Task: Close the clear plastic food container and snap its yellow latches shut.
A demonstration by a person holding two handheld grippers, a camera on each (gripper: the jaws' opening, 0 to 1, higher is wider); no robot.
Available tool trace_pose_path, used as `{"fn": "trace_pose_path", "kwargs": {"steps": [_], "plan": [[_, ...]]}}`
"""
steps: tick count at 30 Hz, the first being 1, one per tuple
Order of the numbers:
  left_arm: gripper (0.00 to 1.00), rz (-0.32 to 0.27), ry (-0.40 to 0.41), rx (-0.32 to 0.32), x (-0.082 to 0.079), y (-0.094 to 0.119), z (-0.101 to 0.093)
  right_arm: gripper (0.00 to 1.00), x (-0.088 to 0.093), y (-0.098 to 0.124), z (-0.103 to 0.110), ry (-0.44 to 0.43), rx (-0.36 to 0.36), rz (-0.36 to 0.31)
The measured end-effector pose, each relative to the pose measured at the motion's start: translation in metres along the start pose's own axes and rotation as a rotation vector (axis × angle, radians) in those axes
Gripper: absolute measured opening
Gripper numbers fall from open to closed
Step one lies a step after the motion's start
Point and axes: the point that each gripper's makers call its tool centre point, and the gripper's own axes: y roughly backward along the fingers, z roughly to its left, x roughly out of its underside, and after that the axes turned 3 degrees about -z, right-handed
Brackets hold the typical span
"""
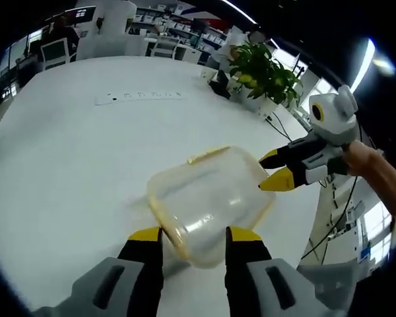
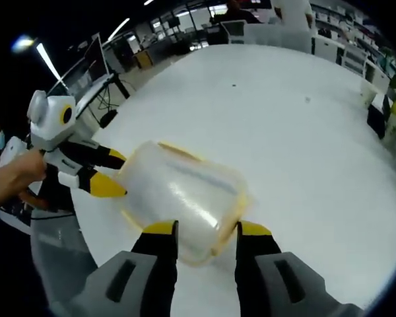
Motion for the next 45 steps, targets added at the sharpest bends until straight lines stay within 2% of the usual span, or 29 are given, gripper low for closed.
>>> {"fn": "trace_pose_path", "kwargs": {"steps": [15, 21, 45], "plan": [[0.30, 0.022, -0.014, 0.012, 0.011, 0.011, 0.001, 0.30, 0.010, 0.000, 0.016, -0.022, 0.015, -0.006], [0.30, 0.039, -0.023, 0.020, 0.019, 0.019, 0.001, 0.31, 0.016, 0.000, 0.029, -0.027, 0.019, 0.006], [0.30, 0.060, -0.023, 0.021, 0.050, 0.049, 0.007, 0.31, 0.033, -0.002, 0.070, -0.040, 0.021, -0.014]]}}
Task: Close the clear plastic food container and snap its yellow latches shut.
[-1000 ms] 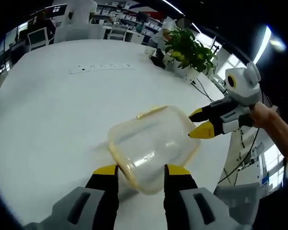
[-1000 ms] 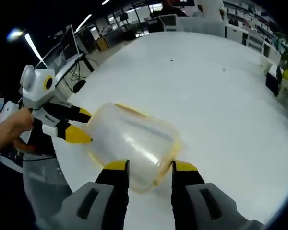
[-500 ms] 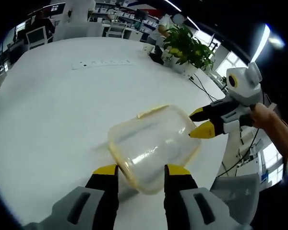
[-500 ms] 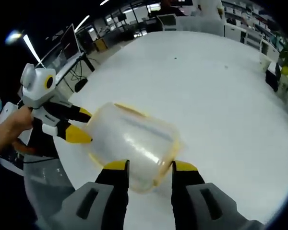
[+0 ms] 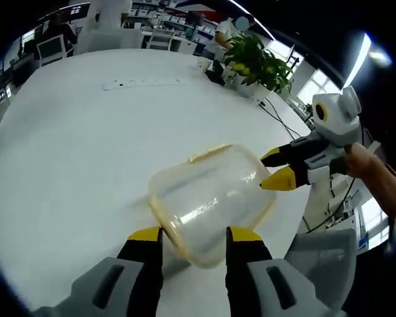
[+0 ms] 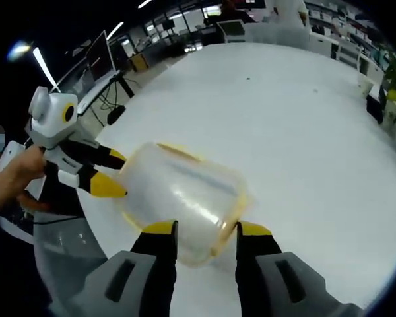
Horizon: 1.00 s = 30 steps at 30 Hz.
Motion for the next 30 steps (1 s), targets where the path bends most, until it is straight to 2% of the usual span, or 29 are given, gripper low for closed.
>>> {"fn": "trace_pose_path", "kwargs": {"steps": [30], "plan": [[0.31, 0.023, 0.005, -0.001, 0.040, 0.031, -0.002, 0.32, 0.026, 0.004, 0.043, 0.006, -0.002, 0.005]]}}
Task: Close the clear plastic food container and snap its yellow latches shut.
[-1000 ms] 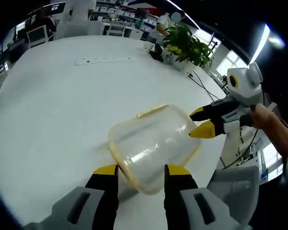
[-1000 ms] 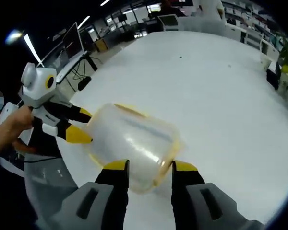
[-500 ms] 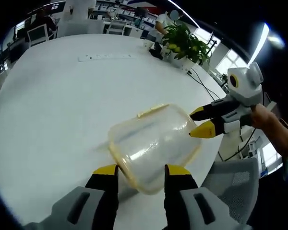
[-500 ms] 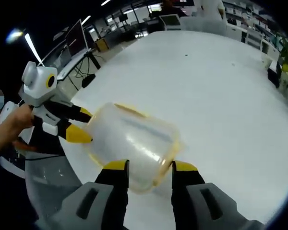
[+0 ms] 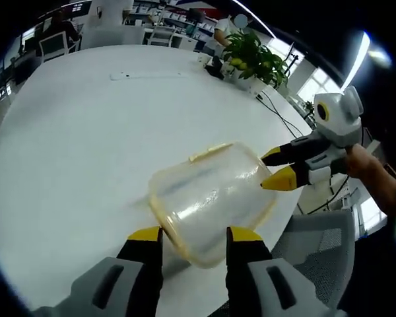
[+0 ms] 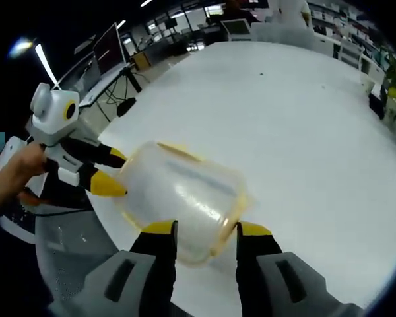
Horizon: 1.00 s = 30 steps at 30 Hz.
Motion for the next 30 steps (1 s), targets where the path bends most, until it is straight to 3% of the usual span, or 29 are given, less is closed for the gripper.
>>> {"fn": "trace_pose_path", "kwargs": {"steps": [8, 20, 30], "plan": [[0.31, 0.010, 0.004, -0.003, 0.007, 0.006, 0.000, 0.32, 0.005, 0.001, 0.008, 0.002, -0.007, 0.007], [0.32, 0.005, -0.012, -0.016, 0.005, 0.005, 0.002, 0.33, 0.008, 0.002, 0.007, 0.031, -0.049, 0.024], [0.30, -0.008, -0.017, -0.014, -0.001, 0.012, 0.002, 0.33, -0.002, 0.012, 0.009, 0.062, -0.076, -0.014]]}}
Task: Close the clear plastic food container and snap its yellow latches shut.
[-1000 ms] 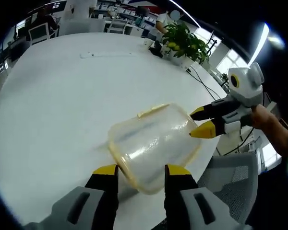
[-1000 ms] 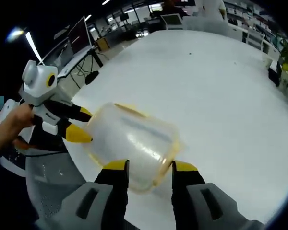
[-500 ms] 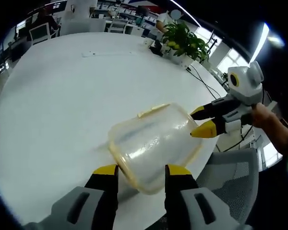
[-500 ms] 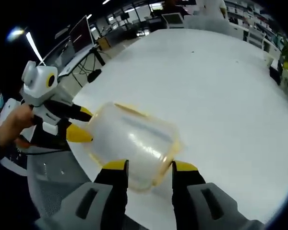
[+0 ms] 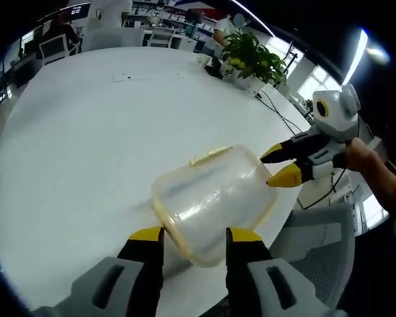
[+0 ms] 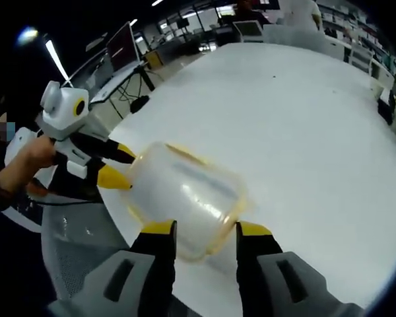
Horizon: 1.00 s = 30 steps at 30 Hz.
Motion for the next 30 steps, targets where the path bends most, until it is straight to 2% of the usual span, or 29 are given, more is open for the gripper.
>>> {"fn": "trace_pose_path", "kwargs": {"steps": [4, 9, 18, 30], "plan": [[0.30, -0.005, -0.027, -0.004, -0.004, 0.003, -0.001, 0.29, -0.007, 0.003, 0.002, 0.066, -0.007, -0.010], [0.32, -0.005, -0.070, -0.009, -0.010, 0.006, -0.004, 0.29, -0.017, 0.003, 0.006, 0.107, -0.027, -0.025], [0.30, -0.031, -0.148, 0.044, -0.028, 0.005, -0.022, 0.27, -0.033, -0.004, 0.014, 0.171, -0.071, -0.047], [0.27, -0.005, -0.275, 0.125, -0.033, -0.007, -0.047, 0.24, -0.038, -0.016, 0.019, 0.245, -0.112, -0.020]]}}
